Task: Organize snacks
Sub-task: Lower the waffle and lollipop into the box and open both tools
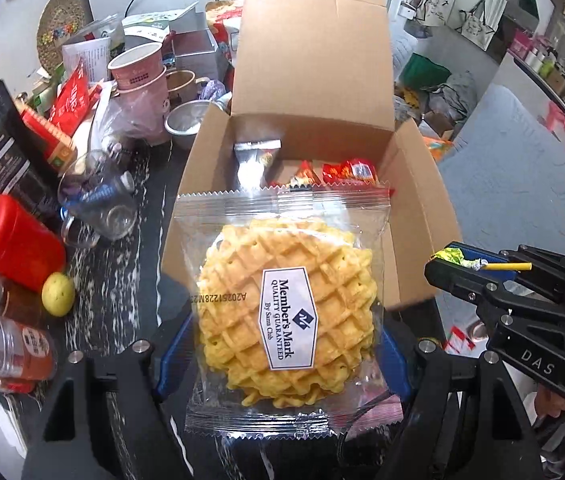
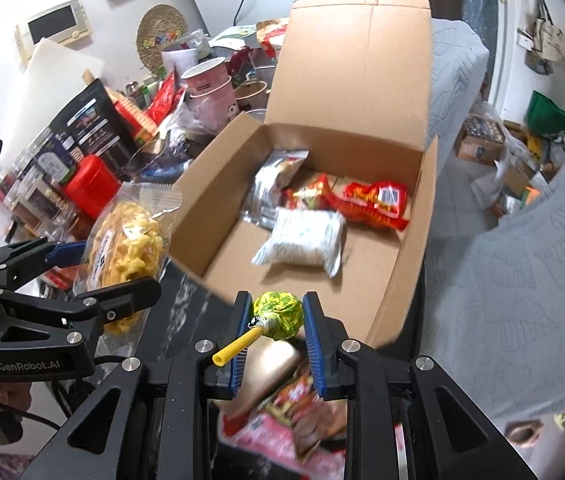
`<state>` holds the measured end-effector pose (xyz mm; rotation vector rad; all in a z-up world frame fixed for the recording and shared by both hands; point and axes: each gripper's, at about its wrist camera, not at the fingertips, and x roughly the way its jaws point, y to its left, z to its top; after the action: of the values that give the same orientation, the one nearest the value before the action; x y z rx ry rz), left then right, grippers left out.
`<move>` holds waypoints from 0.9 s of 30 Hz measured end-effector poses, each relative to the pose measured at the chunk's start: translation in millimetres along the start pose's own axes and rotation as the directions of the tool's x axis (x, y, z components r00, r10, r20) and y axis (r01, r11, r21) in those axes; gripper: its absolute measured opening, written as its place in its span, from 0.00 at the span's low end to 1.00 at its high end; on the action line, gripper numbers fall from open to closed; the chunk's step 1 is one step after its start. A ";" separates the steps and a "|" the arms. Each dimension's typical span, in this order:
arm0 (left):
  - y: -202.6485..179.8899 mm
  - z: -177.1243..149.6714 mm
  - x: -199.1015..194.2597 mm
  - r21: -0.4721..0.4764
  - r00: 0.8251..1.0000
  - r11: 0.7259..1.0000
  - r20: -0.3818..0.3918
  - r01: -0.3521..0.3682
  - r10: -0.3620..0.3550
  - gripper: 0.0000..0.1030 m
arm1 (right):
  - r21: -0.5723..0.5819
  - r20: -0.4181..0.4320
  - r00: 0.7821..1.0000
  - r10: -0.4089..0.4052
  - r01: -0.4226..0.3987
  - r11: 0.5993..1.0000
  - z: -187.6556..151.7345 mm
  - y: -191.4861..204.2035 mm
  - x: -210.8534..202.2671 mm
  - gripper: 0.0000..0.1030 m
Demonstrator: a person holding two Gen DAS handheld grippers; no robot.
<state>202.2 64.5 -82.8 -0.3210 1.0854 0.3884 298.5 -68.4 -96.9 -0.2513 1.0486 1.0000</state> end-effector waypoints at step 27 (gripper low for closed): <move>1.6 109.4 119.2 0.103 0.999 0.994 -0.026 -0.034 0.037 0.76 | 0.048 -0.011 0.997 -0.074 0.074 0.996 97.6 -65.5 94.4 0.25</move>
<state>336.8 131.3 -142.8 -0.2167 1.1350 0.3589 420.9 7.8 -140.8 -0.2533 1.0631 0.9062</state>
